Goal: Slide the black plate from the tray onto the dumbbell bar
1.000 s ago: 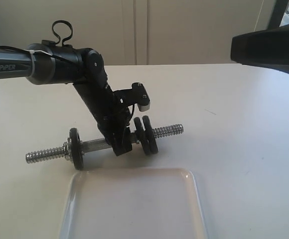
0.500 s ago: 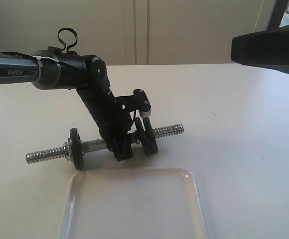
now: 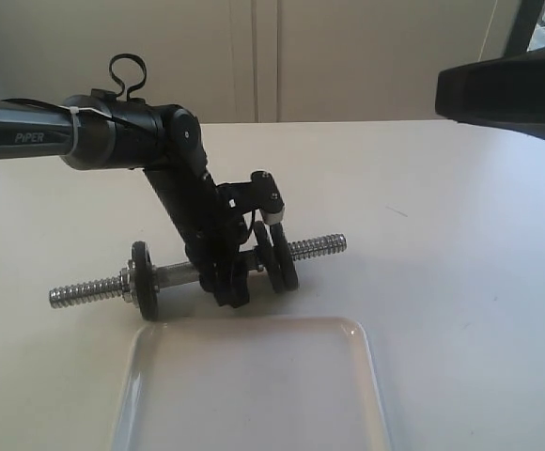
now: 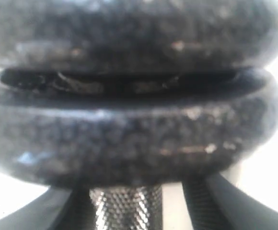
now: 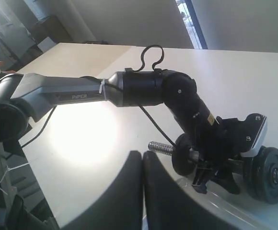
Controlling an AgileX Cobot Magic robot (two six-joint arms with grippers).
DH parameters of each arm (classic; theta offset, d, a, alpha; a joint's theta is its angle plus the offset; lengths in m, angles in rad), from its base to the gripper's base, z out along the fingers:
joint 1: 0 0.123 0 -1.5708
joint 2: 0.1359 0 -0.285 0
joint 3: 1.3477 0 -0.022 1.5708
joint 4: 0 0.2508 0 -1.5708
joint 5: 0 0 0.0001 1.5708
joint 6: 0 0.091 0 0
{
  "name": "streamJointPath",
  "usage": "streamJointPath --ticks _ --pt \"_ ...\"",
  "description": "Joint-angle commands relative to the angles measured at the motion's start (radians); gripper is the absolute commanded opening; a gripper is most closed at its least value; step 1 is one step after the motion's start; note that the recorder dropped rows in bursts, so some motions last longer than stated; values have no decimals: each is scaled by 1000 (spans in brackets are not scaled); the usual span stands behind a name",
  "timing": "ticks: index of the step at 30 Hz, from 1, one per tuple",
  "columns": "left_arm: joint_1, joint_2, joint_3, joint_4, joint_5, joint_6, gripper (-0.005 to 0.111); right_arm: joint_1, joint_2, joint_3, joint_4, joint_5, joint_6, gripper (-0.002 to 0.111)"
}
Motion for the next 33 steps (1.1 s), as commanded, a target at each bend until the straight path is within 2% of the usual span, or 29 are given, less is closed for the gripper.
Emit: streamJointPath --ticks 1,18,23,25,26,28,29,33 --pt "0 -31 5 9 32 -5 56 -3 -6 7 5 -8 1 0" --pt "0 -156 5 46 64 -16 56 -3 -6 7 -2 -18 1 0" --pt "0 -241 5 46 139 -91 53 -3 -6 7 -15 -34 1 0" --pt "0 -286 5 46 169 -181 45 -3 -6 7 -22 -49 -1 0" --pt "0 -313 5 46 184 -227 36 -3 -6 7 -22 -56 -1 0" --pt "0 -374 5 44 214 -283 17 -3 -6 7 -19 -62 -1 0" --pt "0 -406 5 39 235 -314 2 -3 -6 7 -19 -65 -1 0" --pt "0 -546 10 -4 285 -366 0 -3 -27 7 -19 -75 63 0"
